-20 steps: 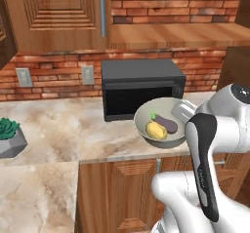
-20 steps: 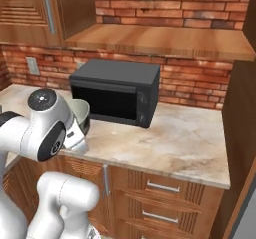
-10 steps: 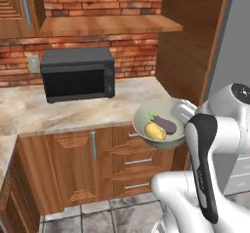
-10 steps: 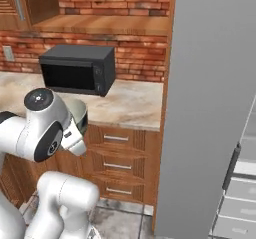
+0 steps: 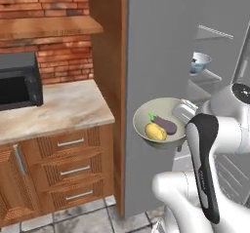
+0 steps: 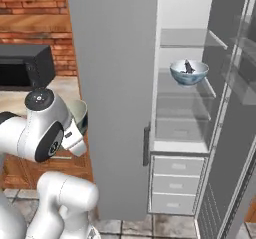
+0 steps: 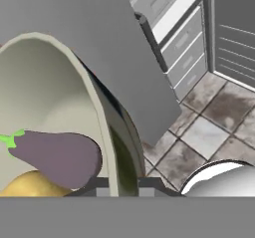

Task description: Place the bowl with the eggplant and potato on the top shelf of the fridge. Place the bowl with the chicken drumstick and fish on the second highest shelf of the fridge.

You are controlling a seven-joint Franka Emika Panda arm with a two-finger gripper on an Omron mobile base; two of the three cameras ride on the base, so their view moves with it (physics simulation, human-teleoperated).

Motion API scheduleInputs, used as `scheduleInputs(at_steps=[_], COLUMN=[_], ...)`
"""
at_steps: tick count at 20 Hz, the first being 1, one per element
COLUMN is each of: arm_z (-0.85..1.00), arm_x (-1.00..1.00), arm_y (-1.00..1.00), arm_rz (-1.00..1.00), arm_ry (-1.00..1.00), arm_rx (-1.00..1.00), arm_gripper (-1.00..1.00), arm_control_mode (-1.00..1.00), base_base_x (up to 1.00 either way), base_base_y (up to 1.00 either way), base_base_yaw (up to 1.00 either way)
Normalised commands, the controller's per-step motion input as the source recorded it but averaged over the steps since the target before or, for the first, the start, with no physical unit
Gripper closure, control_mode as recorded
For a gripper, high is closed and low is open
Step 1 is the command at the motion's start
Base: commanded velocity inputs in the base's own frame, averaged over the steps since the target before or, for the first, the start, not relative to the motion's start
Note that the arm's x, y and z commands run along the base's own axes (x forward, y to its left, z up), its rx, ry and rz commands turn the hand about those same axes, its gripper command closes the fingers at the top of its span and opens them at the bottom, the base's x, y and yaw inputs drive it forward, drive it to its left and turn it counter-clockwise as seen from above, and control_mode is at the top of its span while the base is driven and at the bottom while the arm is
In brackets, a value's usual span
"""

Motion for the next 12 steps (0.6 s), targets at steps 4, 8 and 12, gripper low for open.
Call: scheduleInputs(at_steps=[4,8,12], arm_z=[0.0,0.0,0.0], arm_x=[0.0,0.0,0.0], arm_y=[0.0,0.0,0.0], arm_rz=[0.0,0.0,0.0], arm_ry=[0.0,0.0,0.0], arm_rx=[0.0,0.0,0.0], arm_gripper=[1.0,1.0,1.0], arm_control_mode=[1.0,1.0,1.0], base_base_x=[0.38,0.81,0.74], base_base_y=[-1.0,-0.83,-0.58], base_base_yaw=[-0.22,-0.05,0.01])
